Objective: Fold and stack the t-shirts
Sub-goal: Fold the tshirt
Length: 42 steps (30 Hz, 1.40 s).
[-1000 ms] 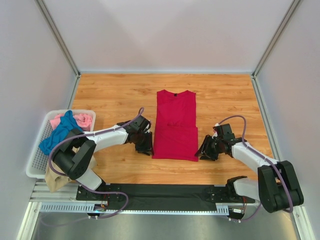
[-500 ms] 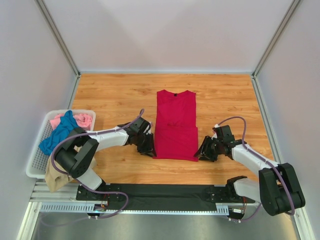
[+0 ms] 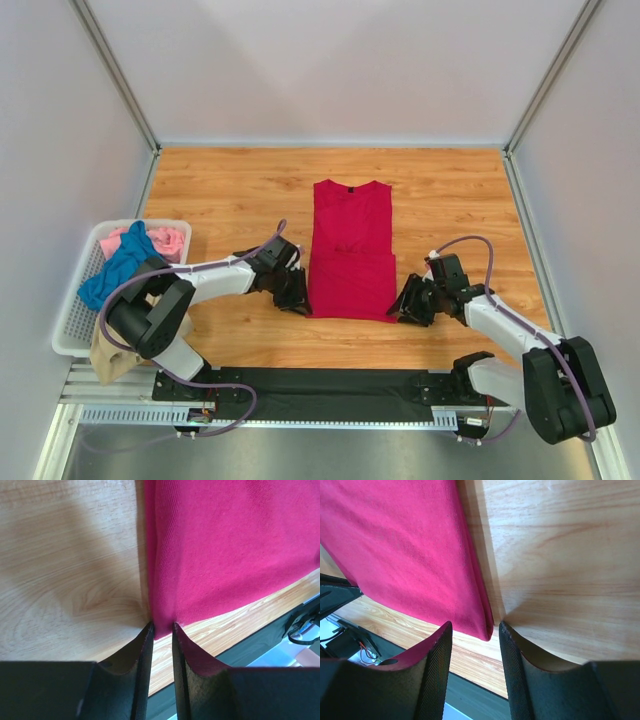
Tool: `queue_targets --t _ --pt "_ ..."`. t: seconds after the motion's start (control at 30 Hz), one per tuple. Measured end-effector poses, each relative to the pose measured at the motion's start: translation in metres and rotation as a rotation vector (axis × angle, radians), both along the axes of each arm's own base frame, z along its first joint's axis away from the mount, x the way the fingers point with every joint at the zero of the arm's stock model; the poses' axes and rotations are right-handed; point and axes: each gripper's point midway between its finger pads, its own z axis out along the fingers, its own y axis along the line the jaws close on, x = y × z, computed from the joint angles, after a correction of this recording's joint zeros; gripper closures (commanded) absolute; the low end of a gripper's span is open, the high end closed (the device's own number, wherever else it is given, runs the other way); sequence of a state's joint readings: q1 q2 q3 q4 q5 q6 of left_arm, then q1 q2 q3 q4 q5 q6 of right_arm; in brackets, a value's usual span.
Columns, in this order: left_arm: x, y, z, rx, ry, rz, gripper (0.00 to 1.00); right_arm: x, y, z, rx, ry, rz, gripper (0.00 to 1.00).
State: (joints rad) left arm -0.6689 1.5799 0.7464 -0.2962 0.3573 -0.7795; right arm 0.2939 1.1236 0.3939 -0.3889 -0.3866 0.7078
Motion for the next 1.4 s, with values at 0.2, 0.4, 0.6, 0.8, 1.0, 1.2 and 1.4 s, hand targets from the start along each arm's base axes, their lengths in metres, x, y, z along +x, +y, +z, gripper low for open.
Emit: queue_targets --t 0.2,0.4,0.6,0.8,1.0,1.2,1.4 --pt "-0.003 0.0 0.0 0.005 -0.003 -0.008 0.71 -0.003 0.002 0.0 -0.009 -0.001 -0.002 0.55" --pt "-0.007 0.001 0.001 0.03 -0.02 -0.016 0.66 -0.01 0.006 0.0 -0.023 0.007 0.005 0.55" --pt "-0.009 0.005 0.001 0.049 -0.023 -0.015 0.67 -0.01 0.006 -0.001 -0.035 0.011 -0.013 0.57" --pt "-0.008 0.006 0.0 0.057 -0.024 -0.012 0.79 -0.009 0.006 -0.004 -0.043 0.017 -0.021 0.73" --pt "-0.01 0.01 -0.003 0.08 -0.014 -0.01 1.0 -0.009 0.001 -0.008 -0.074 0.019 -0.03 1.0" --pt "-0.014 0.015 0.011 0.09 -0.035 -0.008 1.0 -0.013 -0.004 0.002 -0.096 -0.03 -0.018 1.0" --pt "-0.014 0.011 0.037 0.067 -0.089 -0.013 1.0 -0.016 -0.006 0.012 -0.104 -0.062 -0.01 1.0"
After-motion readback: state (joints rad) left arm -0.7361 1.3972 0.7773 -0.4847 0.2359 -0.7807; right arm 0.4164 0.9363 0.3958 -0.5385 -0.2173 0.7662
